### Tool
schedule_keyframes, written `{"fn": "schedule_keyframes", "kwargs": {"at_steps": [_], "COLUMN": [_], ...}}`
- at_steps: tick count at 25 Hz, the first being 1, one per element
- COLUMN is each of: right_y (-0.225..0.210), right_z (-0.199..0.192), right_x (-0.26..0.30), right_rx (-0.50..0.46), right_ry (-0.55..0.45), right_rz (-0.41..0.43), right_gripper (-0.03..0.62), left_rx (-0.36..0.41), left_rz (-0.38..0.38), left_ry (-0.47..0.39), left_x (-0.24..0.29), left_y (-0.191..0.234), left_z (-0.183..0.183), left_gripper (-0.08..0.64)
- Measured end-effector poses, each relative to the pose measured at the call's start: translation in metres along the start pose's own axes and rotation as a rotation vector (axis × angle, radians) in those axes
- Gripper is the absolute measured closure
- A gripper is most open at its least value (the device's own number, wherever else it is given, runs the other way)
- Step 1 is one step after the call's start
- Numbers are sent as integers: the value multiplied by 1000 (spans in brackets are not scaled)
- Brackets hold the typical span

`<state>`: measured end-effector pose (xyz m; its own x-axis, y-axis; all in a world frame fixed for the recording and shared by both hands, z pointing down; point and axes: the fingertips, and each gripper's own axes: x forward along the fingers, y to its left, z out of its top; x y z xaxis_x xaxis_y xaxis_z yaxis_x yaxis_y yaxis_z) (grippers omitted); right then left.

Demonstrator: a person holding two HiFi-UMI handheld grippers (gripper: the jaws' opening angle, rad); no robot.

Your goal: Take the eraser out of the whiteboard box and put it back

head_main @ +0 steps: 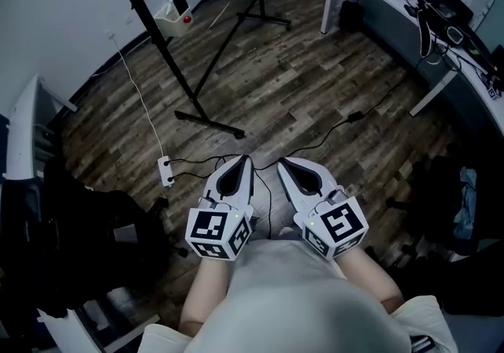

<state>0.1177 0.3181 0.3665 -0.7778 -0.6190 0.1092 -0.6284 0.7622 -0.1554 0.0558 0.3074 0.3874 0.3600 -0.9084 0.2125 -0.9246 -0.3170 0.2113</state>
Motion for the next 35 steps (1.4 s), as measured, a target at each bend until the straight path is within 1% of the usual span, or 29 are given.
{"fn": "schedule_keyframes", "kwargs": {"at_steps": [5,10,14,18,26,31,35], "right_y": [-10,-17,-24,-38,-81,-106,-133], "right_z": [-10,-15,-18,-17,-10,3,13], "right_x": [-18,-25,-24,-17,3,27,51], "right_rx": [9,27,47,44,35,14,-2], "right_ry": [22,33,34,34,42,35,32], "right_rz": [-4,-5,-9,-18,-39,-23,-32], "right_gripper": [589,588,588,589,588,588,588], "left_rx": [-23,-48,-40,-38,-55,-65,-63], "left_rz": [30,29,25,24,18,24,16], "left_ry": [-10,9,12,5,-19,-27,-30], "left_x": [3,8,17,32,78,108,136], "left_y": [-9,-17,-17,-12,-3,9,22], "left_z": [-8,-17,-16,-11,2,11,20], "left_gripper": [555,555,555,555,555,555,555]}}
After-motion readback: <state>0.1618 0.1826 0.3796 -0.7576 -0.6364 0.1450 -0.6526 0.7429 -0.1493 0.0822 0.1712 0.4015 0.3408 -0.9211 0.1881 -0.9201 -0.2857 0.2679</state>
